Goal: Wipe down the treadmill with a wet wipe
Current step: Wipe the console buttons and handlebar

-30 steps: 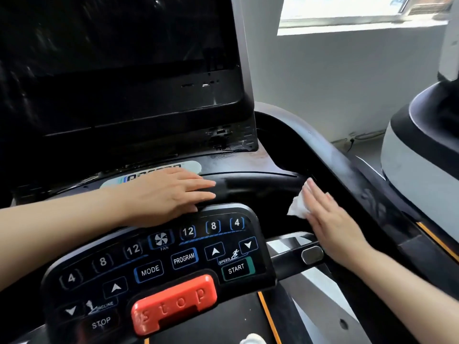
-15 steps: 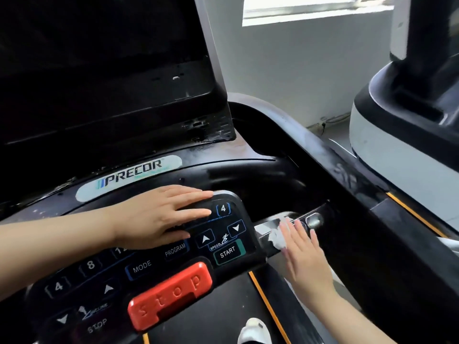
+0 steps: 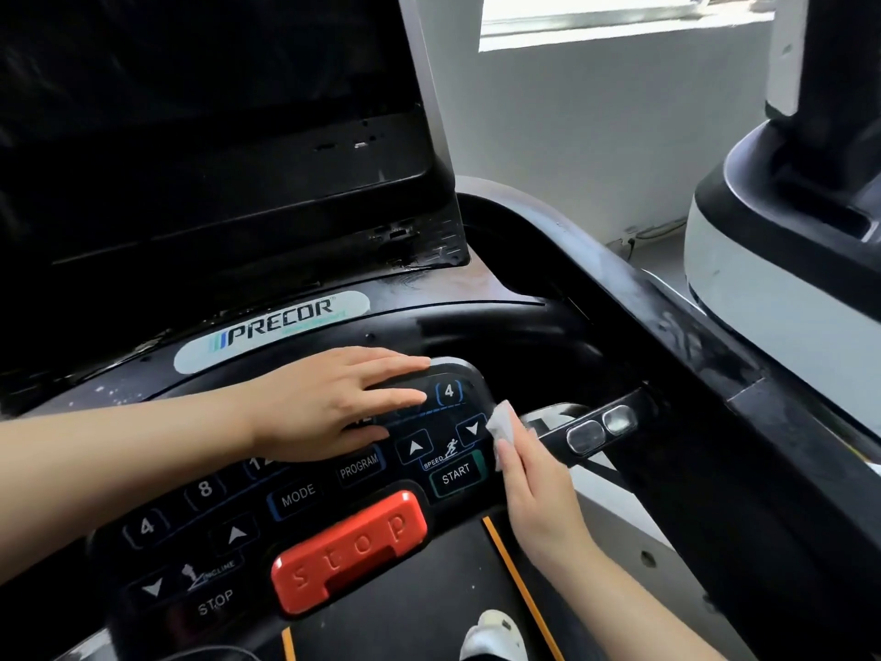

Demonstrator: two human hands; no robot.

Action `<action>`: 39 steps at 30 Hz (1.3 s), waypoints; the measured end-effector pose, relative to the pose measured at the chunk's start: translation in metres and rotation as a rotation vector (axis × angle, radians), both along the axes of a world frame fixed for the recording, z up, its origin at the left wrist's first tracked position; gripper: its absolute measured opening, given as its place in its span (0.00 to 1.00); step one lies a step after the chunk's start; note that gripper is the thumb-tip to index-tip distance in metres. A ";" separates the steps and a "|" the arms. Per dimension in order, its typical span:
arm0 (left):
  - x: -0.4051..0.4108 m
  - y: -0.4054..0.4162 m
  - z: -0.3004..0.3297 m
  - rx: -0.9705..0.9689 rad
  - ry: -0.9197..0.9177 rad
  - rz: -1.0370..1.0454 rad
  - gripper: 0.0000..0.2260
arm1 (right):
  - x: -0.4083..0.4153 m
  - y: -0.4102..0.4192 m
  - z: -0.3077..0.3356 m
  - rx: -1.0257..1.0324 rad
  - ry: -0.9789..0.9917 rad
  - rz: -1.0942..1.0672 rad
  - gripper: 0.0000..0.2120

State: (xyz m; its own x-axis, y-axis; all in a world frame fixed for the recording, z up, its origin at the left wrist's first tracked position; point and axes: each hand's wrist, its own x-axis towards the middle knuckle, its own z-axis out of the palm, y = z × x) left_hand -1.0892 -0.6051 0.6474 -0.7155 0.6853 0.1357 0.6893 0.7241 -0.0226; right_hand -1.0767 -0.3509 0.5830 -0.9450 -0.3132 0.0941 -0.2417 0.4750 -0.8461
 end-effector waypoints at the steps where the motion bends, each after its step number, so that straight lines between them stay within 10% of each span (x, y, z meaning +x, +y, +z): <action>1: 0.000 0.000 0.000 -0.002 -0.005 0.004 0.21 | -0.009 -0.006 0.006 0.005 -0.002 0.019 0.21; 24: 0.008 -0.002 0.004 0.054 0.052 0.073 0.17 | -0.102 -0.036 0.053 0.132 -0.210 0.453 0.15; 31: 0.049 -0.032 0.004 0.105 -0.013 0.234 0.15 | -0.092 -0.061 0.067 0.586 0.362 0.754 0.21; 39: 0.086 -0.059 0.003 0.203 -0.096 0.347 0.17 | -0.079 -0.049 0.061 0.669 0.366 0.555 0.35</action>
